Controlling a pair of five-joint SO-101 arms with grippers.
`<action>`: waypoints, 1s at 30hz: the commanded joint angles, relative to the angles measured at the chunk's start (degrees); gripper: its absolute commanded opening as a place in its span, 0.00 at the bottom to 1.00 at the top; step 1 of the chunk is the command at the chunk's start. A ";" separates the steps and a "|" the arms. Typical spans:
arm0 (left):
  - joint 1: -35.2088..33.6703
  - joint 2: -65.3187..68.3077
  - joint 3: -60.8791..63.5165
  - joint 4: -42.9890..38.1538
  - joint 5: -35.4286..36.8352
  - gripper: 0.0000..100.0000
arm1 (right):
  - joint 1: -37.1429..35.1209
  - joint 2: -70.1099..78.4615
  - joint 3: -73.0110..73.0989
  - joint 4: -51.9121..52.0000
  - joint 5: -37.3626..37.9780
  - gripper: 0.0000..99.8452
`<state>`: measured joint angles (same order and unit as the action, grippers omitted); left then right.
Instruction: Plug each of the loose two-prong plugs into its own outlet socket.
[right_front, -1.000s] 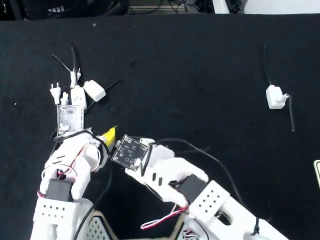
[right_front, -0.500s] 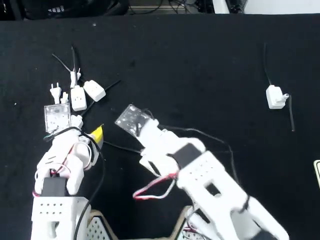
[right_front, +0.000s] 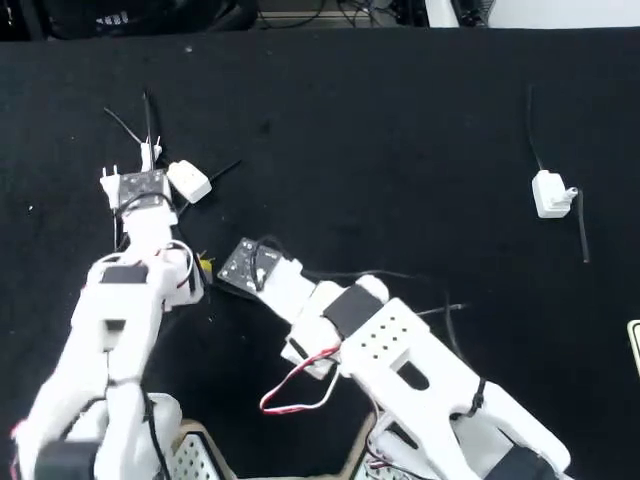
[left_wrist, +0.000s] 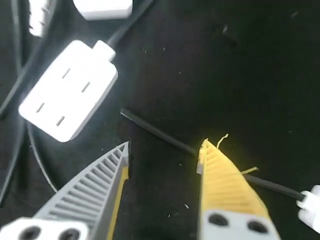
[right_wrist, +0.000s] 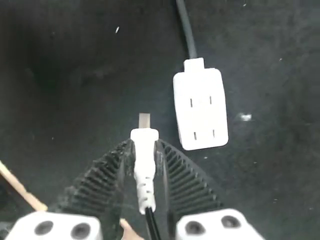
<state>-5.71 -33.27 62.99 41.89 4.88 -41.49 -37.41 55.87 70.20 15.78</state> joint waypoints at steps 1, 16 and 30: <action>-0.48 9.41 -7.60 -0.97 -0.09 0.22 | 0.44 0.66 1.45 -3.52 0.79 0.01; -0.57 19.08 -14.55 8.79 -0.53 0.22 | 12.92 0.75 2.68 -10.11 7.91 0.01; 1.45 18.55 -15.34 14.42 -9.23 0.22 | 17.67 0.84 -4.88 -6.24 7.82 0.01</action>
<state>-6.15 -14.11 50.24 53.67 -1.80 -25.58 -36.88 55.69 61.67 23.25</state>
